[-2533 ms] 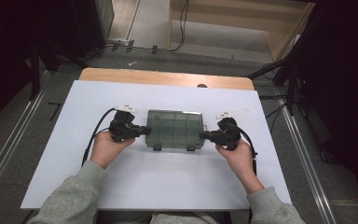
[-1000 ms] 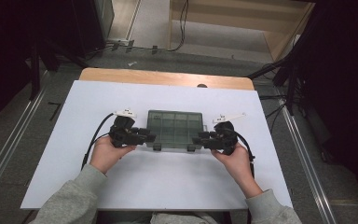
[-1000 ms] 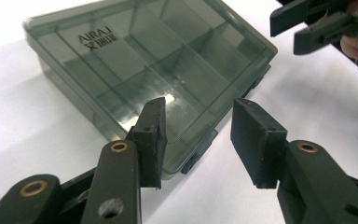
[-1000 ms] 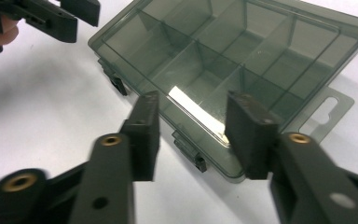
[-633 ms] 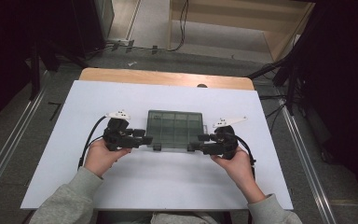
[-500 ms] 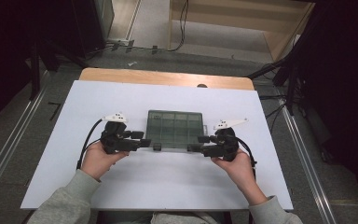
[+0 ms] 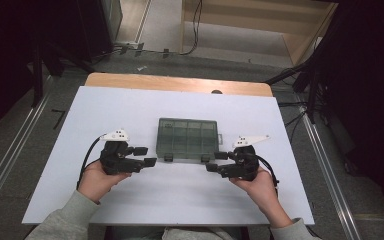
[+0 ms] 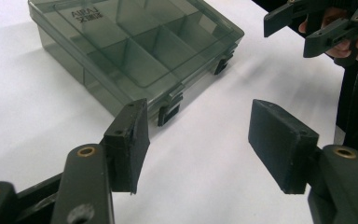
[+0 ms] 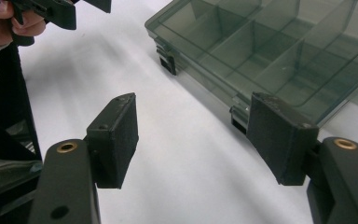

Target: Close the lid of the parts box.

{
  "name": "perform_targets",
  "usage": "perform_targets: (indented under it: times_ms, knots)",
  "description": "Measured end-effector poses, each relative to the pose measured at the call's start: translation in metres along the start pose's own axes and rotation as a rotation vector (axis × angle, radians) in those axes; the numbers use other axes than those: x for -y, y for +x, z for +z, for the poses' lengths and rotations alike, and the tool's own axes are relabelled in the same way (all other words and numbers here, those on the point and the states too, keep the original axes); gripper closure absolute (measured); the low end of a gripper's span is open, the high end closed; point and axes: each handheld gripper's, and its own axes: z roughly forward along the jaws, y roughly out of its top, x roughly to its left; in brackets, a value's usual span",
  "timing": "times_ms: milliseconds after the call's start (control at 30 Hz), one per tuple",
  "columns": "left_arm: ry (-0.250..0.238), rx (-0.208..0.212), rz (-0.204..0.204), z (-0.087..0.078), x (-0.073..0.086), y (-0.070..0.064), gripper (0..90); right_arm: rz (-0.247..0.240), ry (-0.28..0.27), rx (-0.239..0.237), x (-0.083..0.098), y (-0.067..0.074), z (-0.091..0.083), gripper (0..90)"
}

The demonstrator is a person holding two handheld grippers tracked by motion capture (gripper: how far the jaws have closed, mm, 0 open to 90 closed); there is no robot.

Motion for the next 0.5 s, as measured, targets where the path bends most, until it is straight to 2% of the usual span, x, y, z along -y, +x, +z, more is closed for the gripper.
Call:
perform_targets:
  times_ms: [67,500]
  knots:
    - [-0.003,0.010,-0.006,-0.002,0.003,0.000,36.3,0.002,-0.001,-0.001,0.002,0.001,-0.001,30.7]
    - [-0.009,-0.012,-0.005,-0.014,0.018,0.002,33.6,0.024,-0.003,-0.023,0.019,-0.002,-0.008,26.9]
